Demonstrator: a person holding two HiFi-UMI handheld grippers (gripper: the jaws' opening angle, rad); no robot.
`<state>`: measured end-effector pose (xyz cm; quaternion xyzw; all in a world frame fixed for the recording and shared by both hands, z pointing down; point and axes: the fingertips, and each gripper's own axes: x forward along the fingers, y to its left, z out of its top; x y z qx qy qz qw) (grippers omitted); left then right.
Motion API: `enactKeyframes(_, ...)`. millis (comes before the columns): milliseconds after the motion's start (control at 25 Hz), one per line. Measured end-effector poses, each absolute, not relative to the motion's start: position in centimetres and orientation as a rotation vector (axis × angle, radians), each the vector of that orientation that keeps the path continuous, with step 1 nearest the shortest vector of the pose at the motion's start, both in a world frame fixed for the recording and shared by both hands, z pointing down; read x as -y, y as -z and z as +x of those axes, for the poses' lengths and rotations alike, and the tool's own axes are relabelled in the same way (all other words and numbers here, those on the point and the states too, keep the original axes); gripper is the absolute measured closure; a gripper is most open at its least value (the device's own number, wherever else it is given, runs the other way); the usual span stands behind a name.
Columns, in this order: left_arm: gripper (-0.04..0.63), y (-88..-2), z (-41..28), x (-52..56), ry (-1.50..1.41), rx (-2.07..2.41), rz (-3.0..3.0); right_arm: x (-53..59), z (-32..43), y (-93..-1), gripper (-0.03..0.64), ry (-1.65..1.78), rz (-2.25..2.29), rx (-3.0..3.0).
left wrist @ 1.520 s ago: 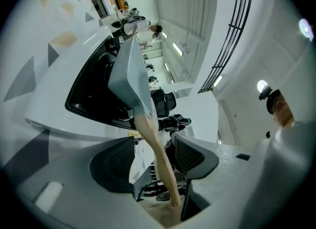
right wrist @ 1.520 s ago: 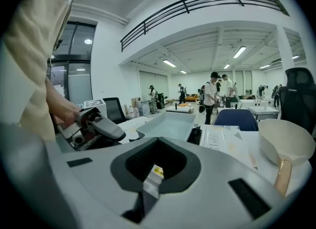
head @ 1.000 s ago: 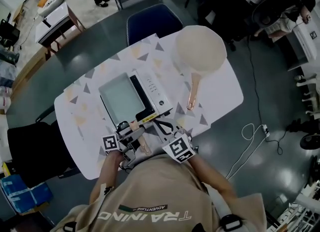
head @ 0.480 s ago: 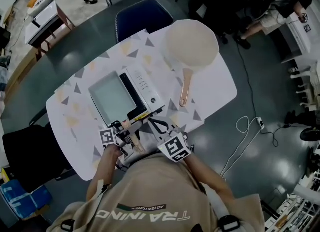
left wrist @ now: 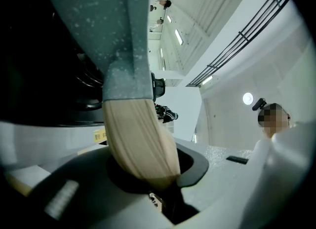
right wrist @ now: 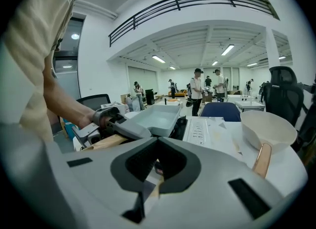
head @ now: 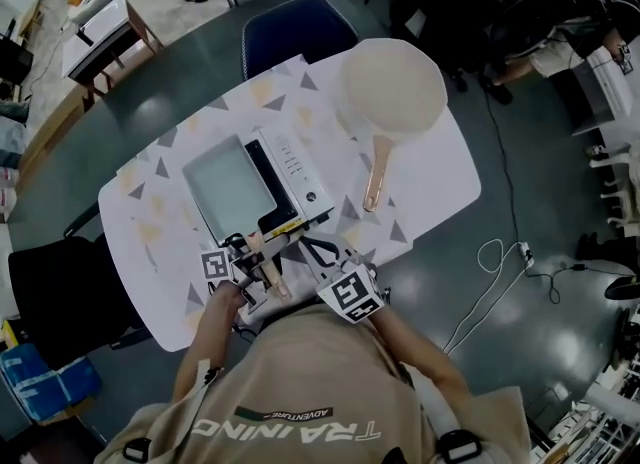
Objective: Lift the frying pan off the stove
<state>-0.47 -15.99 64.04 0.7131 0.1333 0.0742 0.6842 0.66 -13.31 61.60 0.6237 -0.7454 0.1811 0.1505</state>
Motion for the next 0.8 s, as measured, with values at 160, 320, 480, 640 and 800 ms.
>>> enactKeyframes(160,0.531,-63.9,-0.7,16.0,-0.169,-0.299,1.617,13.4,0.3,-62.0,0.621,-0.516,1.763,2.177)
enactKeyframes(320,0.529,-64.0,-1.2,16.0,-0.205,-0.28,1.644,13.4,0.6,-61.7,0.621,-0.511,1.755,2.188)
enactKeyframes(480,0.52,-63.6,-1.7,15.6,-0.257,-0.3,1.674,13.3,0.9,-62.0,0.621,-0.513,1.754,2.203)
enactKeyframes(640,0.503,-62.7,-2.2,15.0,-0.266,-0.34,1.669,13.6,1.6,-61.5,0.621,-0.496,1.777,2.2)
enactKeyframes(800,0.496,-60.9,-2.3,14.9,-0.209,-0.365,1.642,13.8,2.2,-61.1,0.621,-0.49,1.799,2.201)
